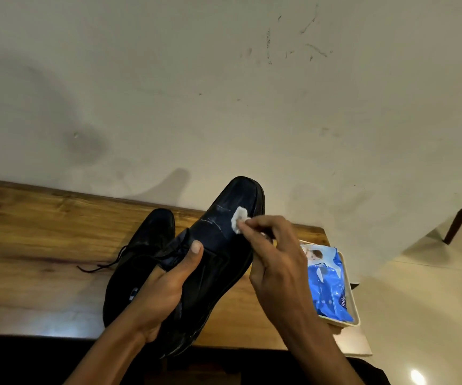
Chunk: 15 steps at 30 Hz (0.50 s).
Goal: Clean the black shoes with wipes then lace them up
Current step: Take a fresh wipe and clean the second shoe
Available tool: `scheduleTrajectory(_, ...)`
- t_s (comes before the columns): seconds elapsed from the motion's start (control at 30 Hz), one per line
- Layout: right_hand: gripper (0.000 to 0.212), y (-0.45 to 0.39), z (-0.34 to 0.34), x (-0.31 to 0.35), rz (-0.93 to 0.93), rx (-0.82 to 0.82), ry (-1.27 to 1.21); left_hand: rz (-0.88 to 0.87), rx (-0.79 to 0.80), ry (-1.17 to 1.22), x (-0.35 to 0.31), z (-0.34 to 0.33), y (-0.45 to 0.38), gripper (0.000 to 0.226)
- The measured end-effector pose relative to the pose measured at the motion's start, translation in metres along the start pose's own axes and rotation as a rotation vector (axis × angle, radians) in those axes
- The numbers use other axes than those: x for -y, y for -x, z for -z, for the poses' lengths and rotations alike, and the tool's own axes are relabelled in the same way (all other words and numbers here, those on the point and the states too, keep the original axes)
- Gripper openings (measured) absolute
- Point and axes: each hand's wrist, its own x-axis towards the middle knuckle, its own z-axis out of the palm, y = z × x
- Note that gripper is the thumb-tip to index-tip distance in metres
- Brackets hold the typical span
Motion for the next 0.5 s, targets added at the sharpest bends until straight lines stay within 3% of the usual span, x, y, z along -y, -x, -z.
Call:
scheduleTrajectory(0.07, 0.04, 0.006, 0.002, 0.003, 0.003, 0.018, -0.051, -0.025, 0.021, -0.005, -0.001, 0.001, 0.0, 0.039)
scheduleTrajectory(0.2, 0.03, -0.006, -0.003, -0.015, -0.051, -0.066, -0.047, -0.038, 0.05, -0.06, 0.005, 0.006, -0.002, 0.067)
scheduleTrajectory(0.37, 0.03, -0.028, -0.003, -0.031, -0.062, -0.135, 0.026, -0.017, 0.057, -0.18, 0.008, 0.001, -0.001, 0.044)
scheduleTrajectory(0.5, 0.038, -0.013, -0.008, -0.016, -0.016, 0.039, 0.148, -0.05, 0.041, -0.302, 0.009, -0.002, -0.002, 0.036)
